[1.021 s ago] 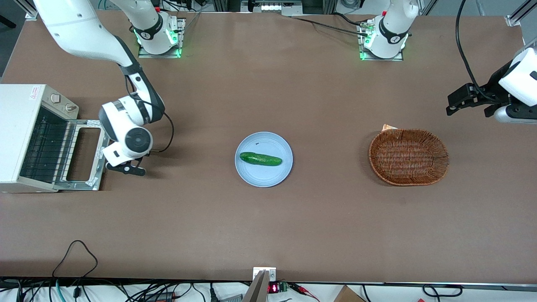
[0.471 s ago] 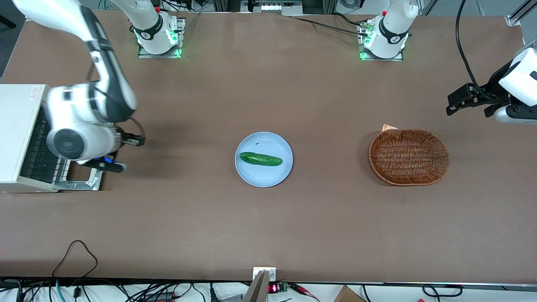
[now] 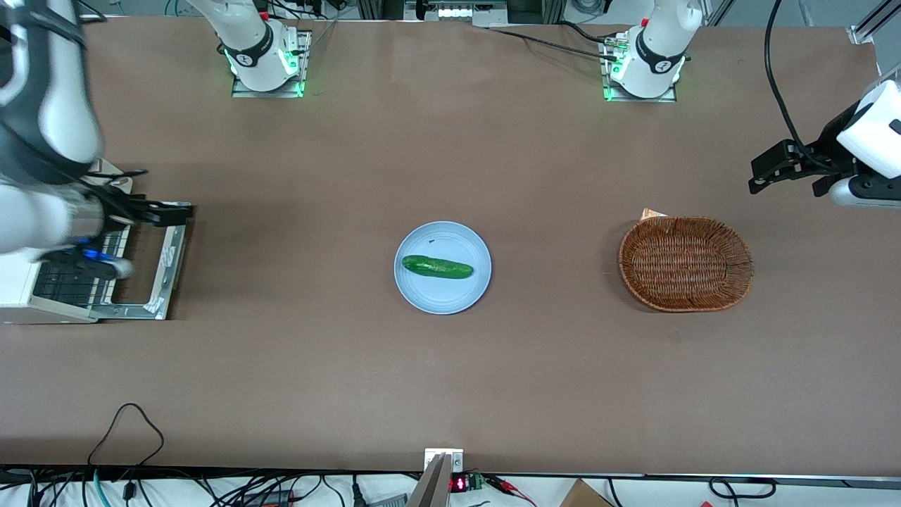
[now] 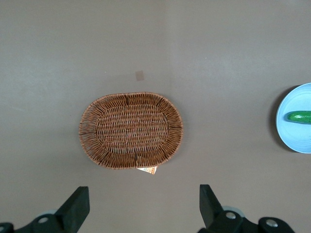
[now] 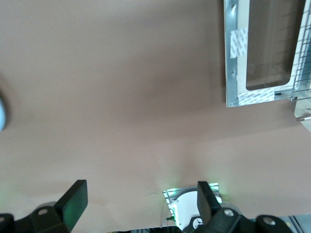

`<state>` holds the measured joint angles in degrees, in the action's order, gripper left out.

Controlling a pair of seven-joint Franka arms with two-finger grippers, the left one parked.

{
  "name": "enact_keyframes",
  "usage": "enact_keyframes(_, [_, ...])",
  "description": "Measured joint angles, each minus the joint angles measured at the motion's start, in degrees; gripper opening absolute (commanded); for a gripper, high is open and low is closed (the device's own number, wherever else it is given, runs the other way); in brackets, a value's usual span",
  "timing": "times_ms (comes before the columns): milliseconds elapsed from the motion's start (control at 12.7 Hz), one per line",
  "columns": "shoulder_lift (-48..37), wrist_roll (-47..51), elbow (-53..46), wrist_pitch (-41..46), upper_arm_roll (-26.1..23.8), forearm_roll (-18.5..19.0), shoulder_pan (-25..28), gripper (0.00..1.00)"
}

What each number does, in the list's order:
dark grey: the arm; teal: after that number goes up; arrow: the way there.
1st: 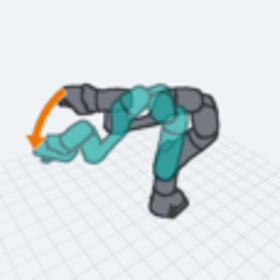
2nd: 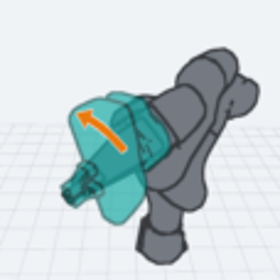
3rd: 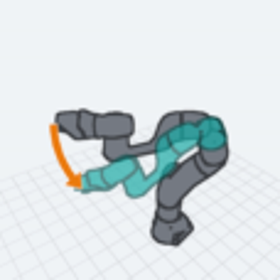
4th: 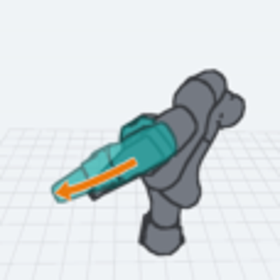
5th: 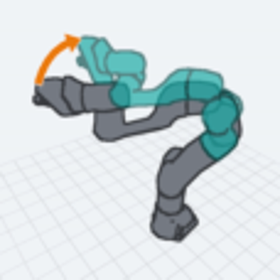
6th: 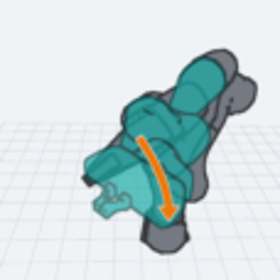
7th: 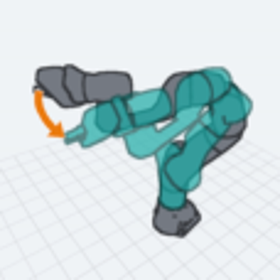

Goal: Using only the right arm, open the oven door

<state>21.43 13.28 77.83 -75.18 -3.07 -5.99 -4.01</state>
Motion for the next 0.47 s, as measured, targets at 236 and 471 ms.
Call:
enact_keyframes(236, [-5.6, -5.0, -0.8, -0.4, 0.2, -0.1, -1.2, 1.0])
enact_keyframes(471, [-13.4, -7.7, 8.5, -13.9, 0.2, 0.8, 0.6, 1.0])
